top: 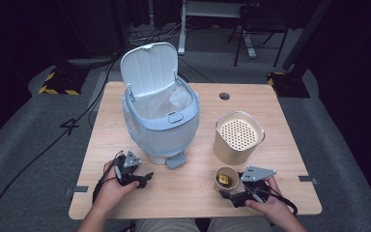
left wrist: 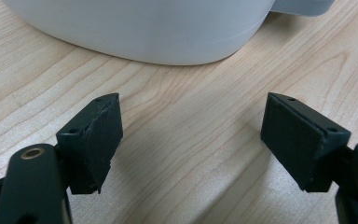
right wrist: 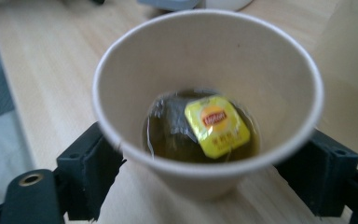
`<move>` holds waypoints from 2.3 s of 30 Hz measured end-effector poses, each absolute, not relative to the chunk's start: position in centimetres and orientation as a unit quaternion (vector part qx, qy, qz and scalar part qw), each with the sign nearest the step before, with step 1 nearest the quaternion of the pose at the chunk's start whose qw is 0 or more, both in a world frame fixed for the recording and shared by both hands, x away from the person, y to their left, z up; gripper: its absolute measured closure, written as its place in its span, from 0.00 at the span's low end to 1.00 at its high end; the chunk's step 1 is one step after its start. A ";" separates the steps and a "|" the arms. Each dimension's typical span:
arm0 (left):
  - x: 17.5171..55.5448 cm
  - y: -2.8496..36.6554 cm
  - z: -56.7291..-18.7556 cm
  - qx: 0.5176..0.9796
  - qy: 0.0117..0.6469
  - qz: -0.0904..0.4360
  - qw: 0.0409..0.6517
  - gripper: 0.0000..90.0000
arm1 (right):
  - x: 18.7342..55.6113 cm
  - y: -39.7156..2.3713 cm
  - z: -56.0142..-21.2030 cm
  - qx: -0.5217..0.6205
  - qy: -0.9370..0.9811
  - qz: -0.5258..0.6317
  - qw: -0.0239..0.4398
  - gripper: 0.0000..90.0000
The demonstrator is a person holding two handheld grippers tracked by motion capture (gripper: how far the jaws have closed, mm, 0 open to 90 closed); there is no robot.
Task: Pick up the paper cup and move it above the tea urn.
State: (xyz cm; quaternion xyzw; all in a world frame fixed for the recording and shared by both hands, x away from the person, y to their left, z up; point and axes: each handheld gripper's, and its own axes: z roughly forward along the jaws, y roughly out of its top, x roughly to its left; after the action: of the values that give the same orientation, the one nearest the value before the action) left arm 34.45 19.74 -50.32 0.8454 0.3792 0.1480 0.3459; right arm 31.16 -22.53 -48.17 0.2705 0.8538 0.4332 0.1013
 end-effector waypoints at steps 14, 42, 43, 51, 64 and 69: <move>34.5 19.7 -50.3 0.845 0.380 0.148 0.346 0.24 | 31.2 -22.1 -49.0 0.276 0.839 0.453 0.118 0.30; 34.6 19.5 -50.3 0.844 0.382 0.149 0.345 0.24 | 31.8 -24.7 -41.7 0.258 0.828 0.483 0.124 0.33; 34.6 19.5 -50.3 0.844 0.382 0.149 0.346 0.24 | 31.9 -24.8 -41.4 0.257 0.827 0.484 0.124 0.33; 34.6 19.5 -50.3 0.844 0.382 0.149 0.345 0.24 | 33.0 -25.0 -38.3 0.257 0.822 0.493 0.124 0.33; 34.5 19.5 -50.3 0.843 0.384 0.149 0.345 0.24 | 35.3 -25.7 -35.0 0.259 0.818 0.496 0.133 0.33; 34.6 19.4 -50.3 0.842 0.387 0.144 0.346 0.23 | 36.8 -26.2 -34.1 0.266 0.817 0.490 0.149 0.33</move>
State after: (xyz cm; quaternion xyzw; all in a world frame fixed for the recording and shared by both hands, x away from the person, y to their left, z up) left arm 34.64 19.42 -50.33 0.8425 0.3865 0.1443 0.3464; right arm 36.80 -26.24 -34.14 0.2660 0.8168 0.4898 0.1488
